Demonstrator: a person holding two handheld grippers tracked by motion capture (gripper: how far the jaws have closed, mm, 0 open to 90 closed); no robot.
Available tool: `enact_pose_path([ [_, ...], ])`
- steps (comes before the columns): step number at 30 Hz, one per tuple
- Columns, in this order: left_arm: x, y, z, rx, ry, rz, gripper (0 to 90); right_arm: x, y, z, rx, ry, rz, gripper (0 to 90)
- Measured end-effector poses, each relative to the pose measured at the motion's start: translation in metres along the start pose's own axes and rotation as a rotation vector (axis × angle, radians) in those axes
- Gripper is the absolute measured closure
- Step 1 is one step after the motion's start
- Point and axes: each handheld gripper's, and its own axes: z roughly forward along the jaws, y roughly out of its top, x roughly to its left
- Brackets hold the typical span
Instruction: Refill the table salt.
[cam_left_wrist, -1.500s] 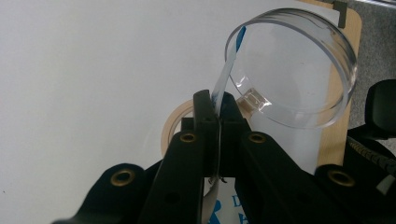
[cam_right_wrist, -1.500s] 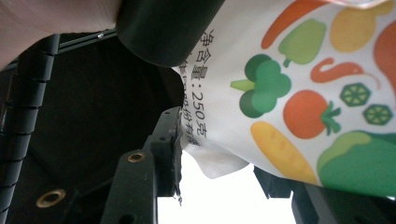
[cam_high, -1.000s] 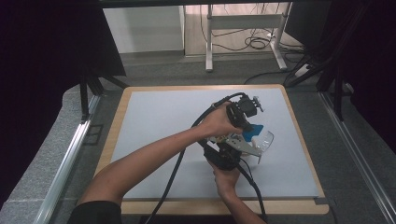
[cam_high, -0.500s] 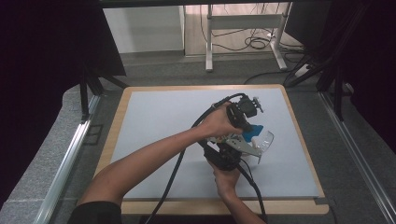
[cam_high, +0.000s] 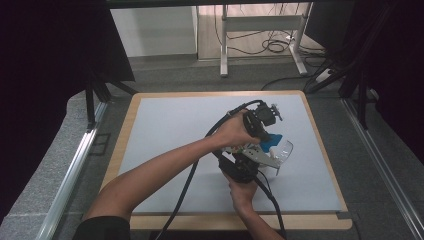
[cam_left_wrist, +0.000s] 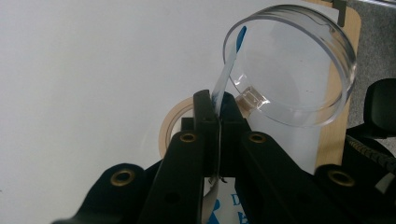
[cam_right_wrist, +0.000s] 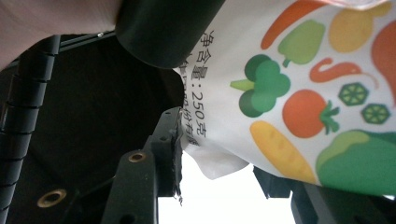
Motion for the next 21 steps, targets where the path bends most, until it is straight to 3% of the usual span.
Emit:
enact_pose_path([
  [21,0.0000,0.0000,-0.0008,0.000,0.002,0.000,90.0,0.0000,0.0012,0.0003,-0.005,-0.002,-0.003,57.6],
])
